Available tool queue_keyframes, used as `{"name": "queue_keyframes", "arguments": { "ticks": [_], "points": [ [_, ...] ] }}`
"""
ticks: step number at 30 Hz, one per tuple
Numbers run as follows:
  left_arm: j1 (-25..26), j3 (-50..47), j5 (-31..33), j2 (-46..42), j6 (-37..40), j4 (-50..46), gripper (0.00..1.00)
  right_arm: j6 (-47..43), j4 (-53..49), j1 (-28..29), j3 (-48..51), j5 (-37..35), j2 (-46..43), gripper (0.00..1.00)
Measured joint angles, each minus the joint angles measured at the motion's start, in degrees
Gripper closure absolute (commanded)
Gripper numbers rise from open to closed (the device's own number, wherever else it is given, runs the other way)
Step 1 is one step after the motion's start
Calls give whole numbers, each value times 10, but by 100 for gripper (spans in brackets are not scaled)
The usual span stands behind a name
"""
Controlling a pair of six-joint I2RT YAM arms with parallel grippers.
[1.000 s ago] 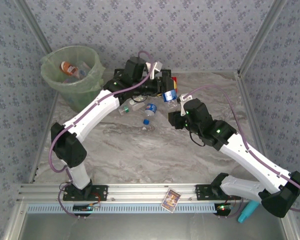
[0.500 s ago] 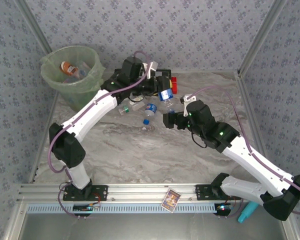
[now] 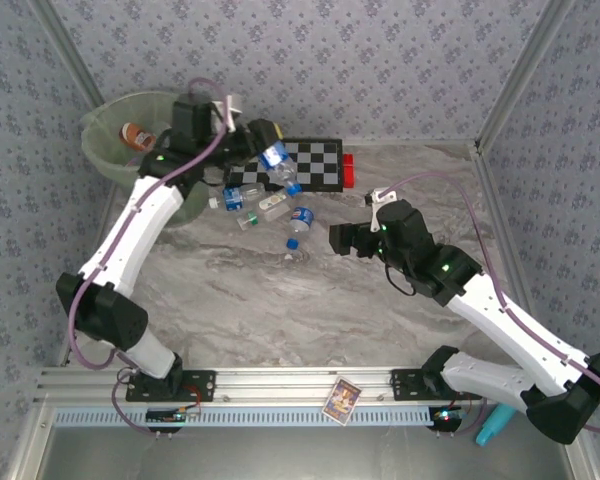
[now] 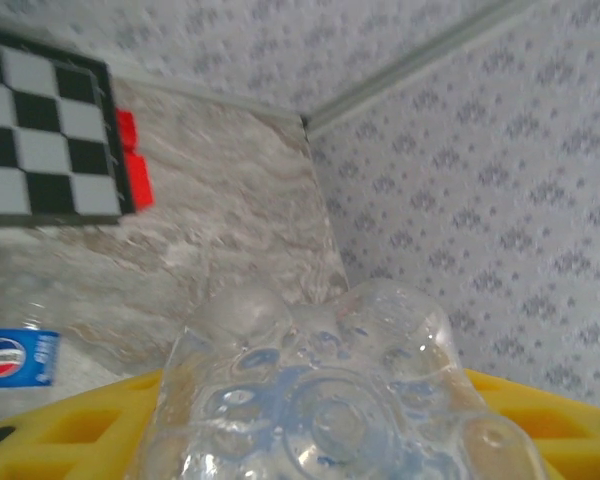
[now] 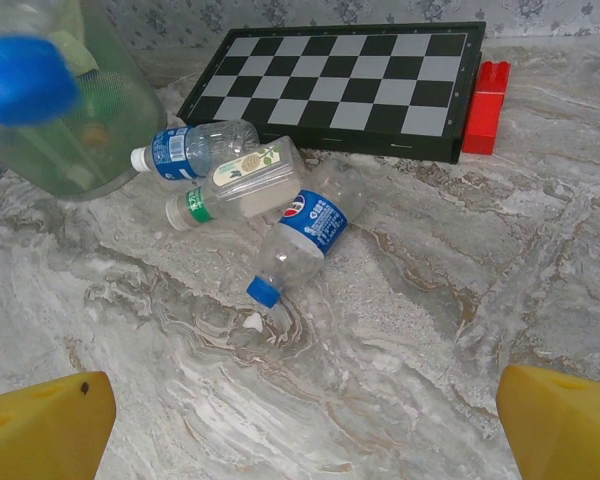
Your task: Put the plastic bottles in the bin
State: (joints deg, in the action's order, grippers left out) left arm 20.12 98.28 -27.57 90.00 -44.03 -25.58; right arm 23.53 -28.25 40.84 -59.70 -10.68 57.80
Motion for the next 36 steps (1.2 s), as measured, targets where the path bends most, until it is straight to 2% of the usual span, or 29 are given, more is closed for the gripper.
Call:
{"name": "queue_keyframes", "arguments": {
  "ticks": [12, 25, 36],
  "points": [
    [-132, -26, 25, -83, -6, -3, 39, 0, 8, -8, 0, 6, 10, 1],
    [-195, -30, 30, -94, -26, -4, 39, 0, 8, -12, 0, 6, 14, 0],
    [-290, 1, 64, -91, -80, -17, 39, 1, 10, -12, -1, 7, 16, 1]
  ]
}}
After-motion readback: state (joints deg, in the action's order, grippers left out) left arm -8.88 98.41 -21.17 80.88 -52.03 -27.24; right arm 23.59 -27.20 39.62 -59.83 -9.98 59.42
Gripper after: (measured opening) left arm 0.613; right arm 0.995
